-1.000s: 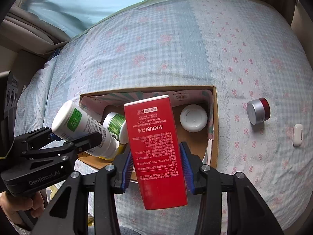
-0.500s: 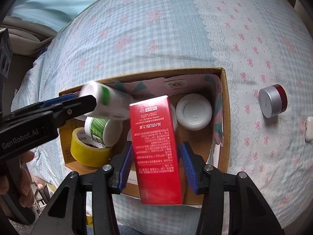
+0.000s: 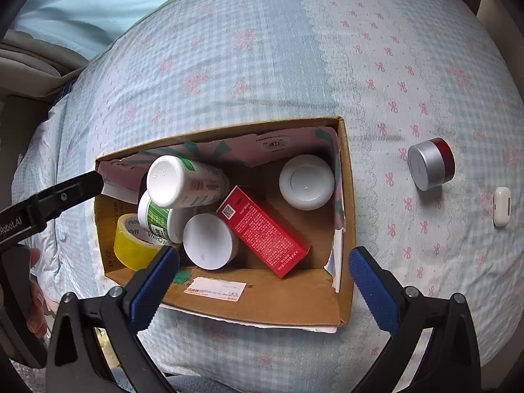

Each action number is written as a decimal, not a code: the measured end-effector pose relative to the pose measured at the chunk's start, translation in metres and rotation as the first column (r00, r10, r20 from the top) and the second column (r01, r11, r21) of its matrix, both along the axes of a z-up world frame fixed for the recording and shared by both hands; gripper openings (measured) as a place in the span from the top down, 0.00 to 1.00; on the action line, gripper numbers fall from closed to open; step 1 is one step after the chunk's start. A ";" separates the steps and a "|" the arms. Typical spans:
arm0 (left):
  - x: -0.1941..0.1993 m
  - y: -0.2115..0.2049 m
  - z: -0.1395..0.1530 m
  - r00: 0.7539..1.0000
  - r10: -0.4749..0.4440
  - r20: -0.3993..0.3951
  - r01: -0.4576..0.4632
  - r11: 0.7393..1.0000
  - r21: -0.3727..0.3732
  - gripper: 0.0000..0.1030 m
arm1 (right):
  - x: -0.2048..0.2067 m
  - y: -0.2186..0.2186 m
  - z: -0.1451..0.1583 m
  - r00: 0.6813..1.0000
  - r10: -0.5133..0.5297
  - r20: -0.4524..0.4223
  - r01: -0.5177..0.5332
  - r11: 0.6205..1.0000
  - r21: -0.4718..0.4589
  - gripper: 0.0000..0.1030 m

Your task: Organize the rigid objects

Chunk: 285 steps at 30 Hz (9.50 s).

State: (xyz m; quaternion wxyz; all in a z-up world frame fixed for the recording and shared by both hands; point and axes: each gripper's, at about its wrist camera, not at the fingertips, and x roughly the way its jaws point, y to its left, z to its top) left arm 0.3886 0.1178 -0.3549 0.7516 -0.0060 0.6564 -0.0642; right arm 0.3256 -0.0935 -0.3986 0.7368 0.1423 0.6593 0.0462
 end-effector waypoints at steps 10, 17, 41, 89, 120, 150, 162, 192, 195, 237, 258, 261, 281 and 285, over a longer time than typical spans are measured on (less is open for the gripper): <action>-0.034 0.002 0.055 0.994 0.009 0.111 -0.009 1.000 0.004 0.00 | -0.025 0.000 0.045 0.994 -0.005 0.107 0.007 1.000 -0.019 0.00; -0.081 0.002 0.103 0.978 -0.009 0.208 0.007 1.000 0.007 0.00 | -0.057 -0.006 0.090 0.979 -0.030 0.201 0.035 0.999 -0.020 0.00; -0.159 -0.154 0.179 0.888 -0.185 0.421 0.229 0.972 -0.056 0.00 | -0.169 -0.135 0.213 0.879 -0.137 0.456 0.283 0.921 -0.269 0.00; 0.008 -0.356 -0.166 0.978 -0.008 -0.210 0.020 0.998 0.056 0.37 | -0.022 -0.309 -0.115 0.982 -0.160 -0.095 0.133 0.960 -0.245 0.27; -0.007 -0.372 -0.075 0.989 -0.120 -0.089 0.119 0.993 -0.012 0.59 | -0.048 -0.346 -0.054 0.949 -0.315 -0.021 0.300 0.922 -0.243 0.60; -0.122 -0.129 0.164 0.955 0.048 0.294 -0.007 0.990 -0.140 0.59 | -0.088 -0.130 0.189 0.915 -0.067 0.398 0.133 0.981 -0.141 0.60; -0.117 -0.002 0.128 0.969 0.100 0.224 -0.076 0.991 -0.112 0.59 | -0.078 -0.014 0.176 0.927 0.017 0.375 0.024 0.994 -0.105 0.60; 0.005 0.025 -0.059 0.992 -0.023 -0.122 0.016 0.998 -0.056 0.59 | 0.026 0.055 0.000 0.986 0.158 0.050 -0.148 0.977 -0.156 0.60; 0.013 0.019 -0.065 0.990 -0.048 -0.136 0.043 0.998 -0.034 0.58 | 0.031 0.054 -0.009 0.985 0.168 0.043 -0.160 0.974 -0.158 0.60; -0.100 0.003 0.145 0.960 -0.017 0.278 0.020 1.000 -0.010 0.00 | -0.053 -0.010 0.163 0.947 -0.021 0.321 0.061 0.991 -0.115 0.00; -0.275 -0.030 0.350 0.640 0.047 0.767 0.004 0.998 -0.064 0.00 | -0.229 -0.032 0.376 0.674 0.053 0.737 0.184 0.954 -0.237 0.00; -0.289 -0.033 0.349 0.626 0.057 0.777 0.000 0.997 -0.074 0.00 | -0.240 -0.030 0.375 0.666 0.074 0.742 0.183 0.948 -0.259 0.00; -0.313 -0.048 0.356 0.577 0.060 0.815 0.006 0.997 -0.077 0.00 | -0.256 -0.039 0.377 0.639 0.067 0.766 0.196 0.949 -0.247 0.00; -0.314 -0.050 0.356 0.574 0.058 0.817 0.006 0.997 -0.075 0.00 | -0.257 -0.040 0.378 0.640 0.065 0.766 0.196 0.950 -0.245 0.00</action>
